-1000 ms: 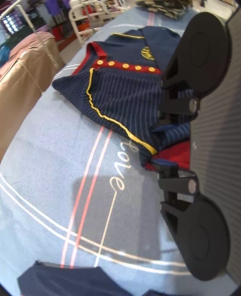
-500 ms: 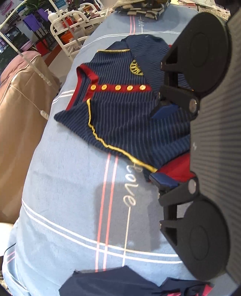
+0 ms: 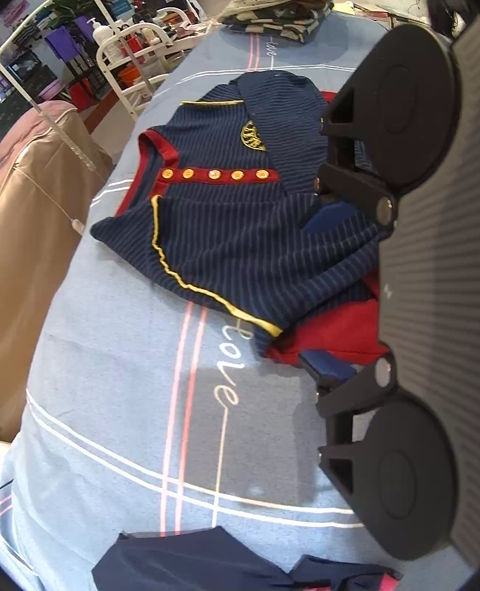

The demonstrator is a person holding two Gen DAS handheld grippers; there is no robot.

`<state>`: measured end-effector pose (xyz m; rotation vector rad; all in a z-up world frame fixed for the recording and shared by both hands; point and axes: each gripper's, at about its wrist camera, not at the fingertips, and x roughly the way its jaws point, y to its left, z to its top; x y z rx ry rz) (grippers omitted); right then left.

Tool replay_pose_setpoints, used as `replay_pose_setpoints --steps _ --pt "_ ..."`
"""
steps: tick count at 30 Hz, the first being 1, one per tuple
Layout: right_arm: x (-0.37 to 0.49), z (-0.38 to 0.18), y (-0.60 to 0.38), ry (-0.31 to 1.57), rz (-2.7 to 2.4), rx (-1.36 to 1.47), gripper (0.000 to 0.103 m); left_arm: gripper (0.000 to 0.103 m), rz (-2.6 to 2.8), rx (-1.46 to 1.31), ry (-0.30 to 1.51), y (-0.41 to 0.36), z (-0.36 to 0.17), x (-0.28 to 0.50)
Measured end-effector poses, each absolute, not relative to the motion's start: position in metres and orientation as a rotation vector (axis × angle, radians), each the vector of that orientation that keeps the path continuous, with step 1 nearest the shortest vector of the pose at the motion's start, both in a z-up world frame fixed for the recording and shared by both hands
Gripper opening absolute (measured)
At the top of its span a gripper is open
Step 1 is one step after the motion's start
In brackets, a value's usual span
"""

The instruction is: Fold small clothes

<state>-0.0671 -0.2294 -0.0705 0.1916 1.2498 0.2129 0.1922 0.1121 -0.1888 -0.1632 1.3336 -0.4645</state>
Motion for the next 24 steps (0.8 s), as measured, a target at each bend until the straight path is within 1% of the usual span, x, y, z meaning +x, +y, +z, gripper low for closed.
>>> replay_pose_setpoints --steps 1,2,4,5,6,7,8,9,10,11,12,13,14,15,17,18,19,20,24 --pt "-0.060 -0.060 -0.231 1.231 0.206 0.150 0.013 0.072 -0.466 -0.170 1.331 0.112 -0.188 0.193" --pt "-0.053 -0.058 -0.232 1.256 0.212 0.129 0.013 0.074 -0.466 -0.175 1.330 0.111 -0.187 0.194" --pt "-0.046 -0.072 -0.235 1.292 0.194 0.093 0.014 0.075 -0.467 -0.179 1.333 0.107 -0.188 0.197" --pt "-0.046 -0.086 -0.237 1.319 0.186 0.103 0.017 0.075 -0.471 -0.178 1.335 0.105 -0.189 0.197" --pt "-0.045 -0.106 -0.236 1.376 0.195 0.155 0.032 0.076 -0.473 -0.176 1.337 0.103 -0.189 0.197" --pt "-0.046 -0.126 -0.239 1.443 0.200 0.227 0.040 0.079 -0.476 -0.173 1.340 0.101 -0.190 0.196" --pt "-0.049 -0.141 -0.240 1.495 0.205 0.287 0.046 0.082 -0.481 -0.164 1.341 0.099 -0.190 0.195" --pt "-0.053 -0.149 -0.240 1.520 0.214 0.316 0.044 0.090 -0.482 -0.147 1.340 0.098 -0.190 0.193" --pt "-0.054 -0.148 -0.240 1.509 0.200 0.312 0.044 0.095 -0.478 -0.125 1.335 0.097 -0.189 0.191" --pt "-0.052 -0.141 -0.241 1.470 0.167 0.301 0.048 0.097 -0.475 -0.103 1.325 0.098 -0.189 0.188" --pt "-0.047 -0.131 -0.245 1.419 0.146 0.305 0.061 0.099 -0.473 -0.085 1.317 0.099 -0.188 0.186" --pt "-0.041 -0.119 -0.250 1.355 0.141 0.321 0.070 0.100 -0.473 -0.069 1.308 0.100 -0.187 0.183" --pt "-0.030 -0.109 -0.252 1.285 0.145 0.339 0.093 0.100 -0.473 -0.054 1.295 0.100 -0.186 0.179" --pt "-0.016 -0.102 -0.252 1.223 0.163 0.358 0.103 0.101 -0.476 -0.044 1.279 0.101 -0.186 0.174" --pt "0.024 -0.101 -0.249 1.162 0.223 0.388 0.103 0.101 -0.493 -0.054 1.263 0.100 -0.186 0.168" --pt "0.048 -0.104 -0.245 1.142 0.244 0.397 0.101 0.101 -0.498 -0.070 1.264 0.100 -0.188 0.165" --pt "0.074 -0.111 -0.238 1.125 0.271 0.408 0.097 0.101 -0.500 -0.088 1.268 0.100 -0.190 0.163" --pt "0.098 -0.119 -0.233 1.109 0.294 0.431 0.089 0.101 -0.495 -0.107 1.275 0.100 -0.193 0.161" --pt "0.180 -0.161 -0.215 1.141 0.295 0.553 0.086 0.101 -0.459 -0.146 1.282 0.102 -0.211 0.158"
